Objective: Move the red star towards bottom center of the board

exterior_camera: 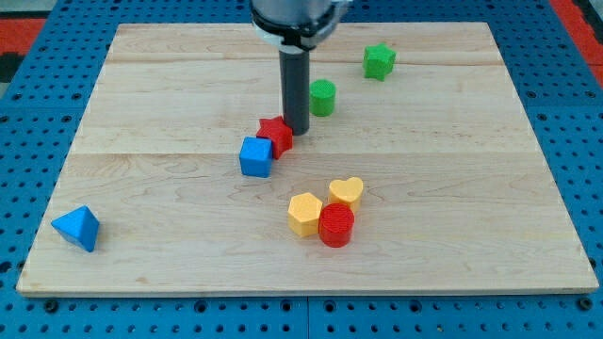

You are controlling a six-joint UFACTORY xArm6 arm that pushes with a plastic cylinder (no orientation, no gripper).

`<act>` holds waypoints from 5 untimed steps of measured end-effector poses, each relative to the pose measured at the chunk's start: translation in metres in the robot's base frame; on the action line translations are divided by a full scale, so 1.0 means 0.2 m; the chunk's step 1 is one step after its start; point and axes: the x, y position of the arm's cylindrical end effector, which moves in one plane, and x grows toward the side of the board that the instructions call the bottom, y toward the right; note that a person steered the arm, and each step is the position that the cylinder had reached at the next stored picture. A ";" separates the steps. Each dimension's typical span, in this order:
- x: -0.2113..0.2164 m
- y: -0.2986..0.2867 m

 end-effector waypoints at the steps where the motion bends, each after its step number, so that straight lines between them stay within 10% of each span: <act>1: -0.18 0.05; 5: 0.10 -0.04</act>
